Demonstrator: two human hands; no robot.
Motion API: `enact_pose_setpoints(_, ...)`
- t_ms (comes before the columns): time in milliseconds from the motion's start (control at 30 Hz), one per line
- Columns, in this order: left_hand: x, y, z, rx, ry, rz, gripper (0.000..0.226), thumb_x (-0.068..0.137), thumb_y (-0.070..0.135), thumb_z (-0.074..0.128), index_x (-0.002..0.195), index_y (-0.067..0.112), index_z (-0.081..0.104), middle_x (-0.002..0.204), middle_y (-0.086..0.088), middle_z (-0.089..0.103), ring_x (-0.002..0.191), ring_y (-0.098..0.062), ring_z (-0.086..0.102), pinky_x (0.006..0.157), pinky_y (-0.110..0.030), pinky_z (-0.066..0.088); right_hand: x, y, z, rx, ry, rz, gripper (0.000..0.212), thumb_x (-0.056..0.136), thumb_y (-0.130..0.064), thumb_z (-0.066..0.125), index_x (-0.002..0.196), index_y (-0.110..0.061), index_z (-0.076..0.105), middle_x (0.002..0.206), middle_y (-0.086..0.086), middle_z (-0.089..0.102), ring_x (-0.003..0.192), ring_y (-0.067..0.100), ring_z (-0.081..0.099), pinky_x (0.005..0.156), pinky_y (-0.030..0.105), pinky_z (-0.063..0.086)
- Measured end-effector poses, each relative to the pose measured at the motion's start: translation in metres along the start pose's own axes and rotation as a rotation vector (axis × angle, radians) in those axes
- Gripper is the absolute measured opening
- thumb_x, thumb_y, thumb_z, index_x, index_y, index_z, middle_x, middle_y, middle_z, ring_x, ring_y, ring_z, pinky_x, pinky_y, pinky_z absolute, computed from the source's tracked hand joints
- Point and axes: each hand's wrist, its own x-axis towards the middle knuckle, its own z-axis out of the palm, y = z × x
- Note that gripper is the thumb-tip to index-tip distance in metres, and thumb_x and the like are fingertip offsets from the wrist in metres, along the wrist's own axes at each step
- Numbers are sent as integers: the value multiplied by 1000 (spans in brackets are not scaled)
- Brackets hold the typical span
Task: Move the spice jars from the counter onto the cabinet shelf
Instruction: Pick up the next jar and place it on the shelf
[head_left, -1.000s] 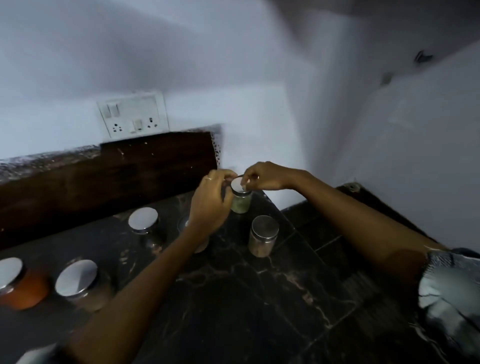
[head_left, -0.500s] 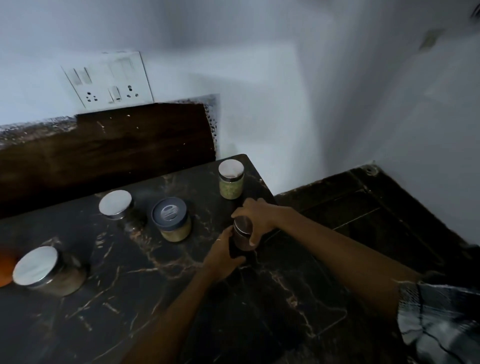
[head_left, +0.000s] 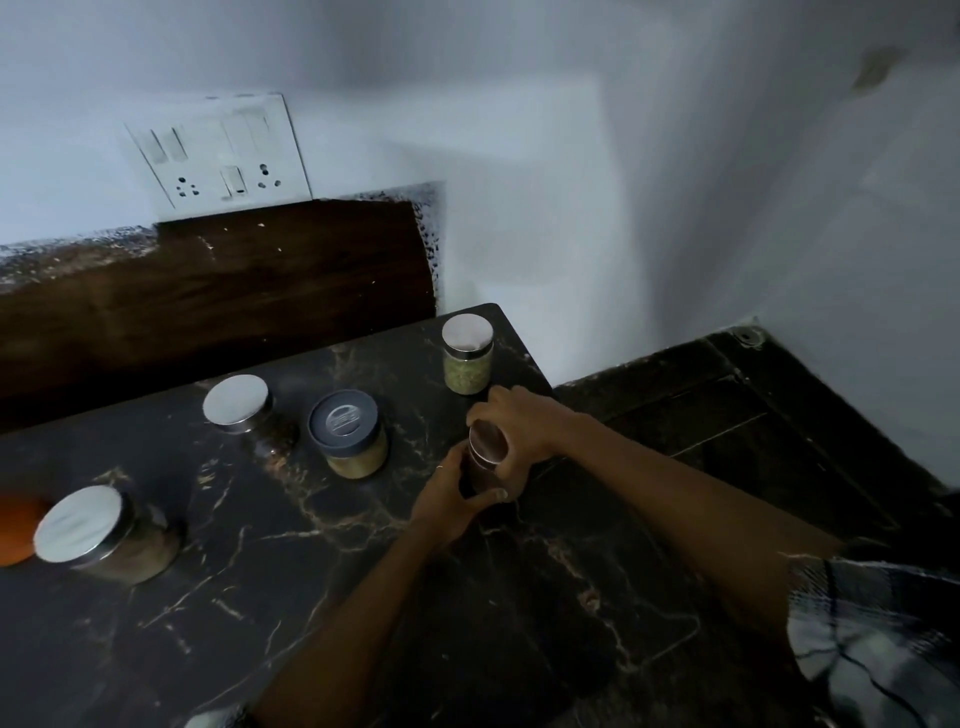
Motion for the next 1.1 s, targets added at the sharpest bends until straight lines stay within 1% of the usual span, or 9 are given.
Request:
enact_pose_setpoints(200,-21,18,-40,-214,79,95,71,76,23,76,135,27,37,131,6,53,117,-10,52,84,-15,43,0,-33,-45,11,36,-47,65,65,-35,78,124,-23,51,119,3,52,105,22,53,84,35,50)
enact_pose_setpoints(333,-42,34,-86,-328,106,217,56,80,15,72,128,25,44,125,3,57,115,-13,56,87,-20,51,-2,-72,-88,20,91,-75,56,65,-38,77,115,-22,58,104,-3,52,91,16,54,71,28,48)
enact_pose_setpoints(467,-67,45,-138,-347,139,251,54,82,24,70,129,24,45,126,5,57,114,-9,56,93,-27,49,-5,-120,-130,43,141,-134,46,67,-41,76,105,-19,62,87,-14,52,80,10,53,65,26,45)
enact_pose_setpoints(567,-83,50,-178,-348,209,301,57,81,24,70,131,19,44,120,9,59,110,-3,58,88,-22,52,-7,-160,-156,20,190,-165,48,67,-45,74,105,-19,61,100,-8,55,89,15,56,75,36,54)
enact_pose_setpoints(667,-96,53,-215,-354,264,371,46,80,19,71,120,14,50,112,3,62,105,-7,62,82,-20,53,-10,-198,-177,-12,232,-175,49,67,-46,73,107,-20,60,108,-1,59,96,21,59,82,43,56)
enact_pose_setpoints(833,-113,59,-265,-364,259,444,53,73,30,72,118,17,47,114,1,61,111,-18,60,90,-33,53,-16,-246,-205,15,257,-179,54,74,-39,72,120,-20,53,110,-4,49,105,24,55,85,43,55)
enact_pose_setpoints(900,-123,62,-287,-353,230,452,60,69,37,72,122,22,48,120,4,60,112,-12,60,89,-29,54,-18,-264,-218,53,222,-176,54,76,-35,72,125,-22,52,114,-5,46,111,24,52,87,44,55)
enact_pose_setpoints(1000,-136,63,-320,-383,182,433,50,71,35,73,116,38,51,113,16,64,103,1,63,73,-15,54,-20,-288,-238,84,162,-183,56,76,-28,74,127,-32,50,122,-2,44,113,25,50,89,44,55)
enact_pose_setpoints(1100,-143,61,-344,-422,161,366,42,79,32,70,117,39,53,119,15,62,108,-5,60,76,-21,55,-17,-306,-250,111,197,-205,51,74,-25,76,120,-35,56,119,0,50,104,21,55,81,37,58)
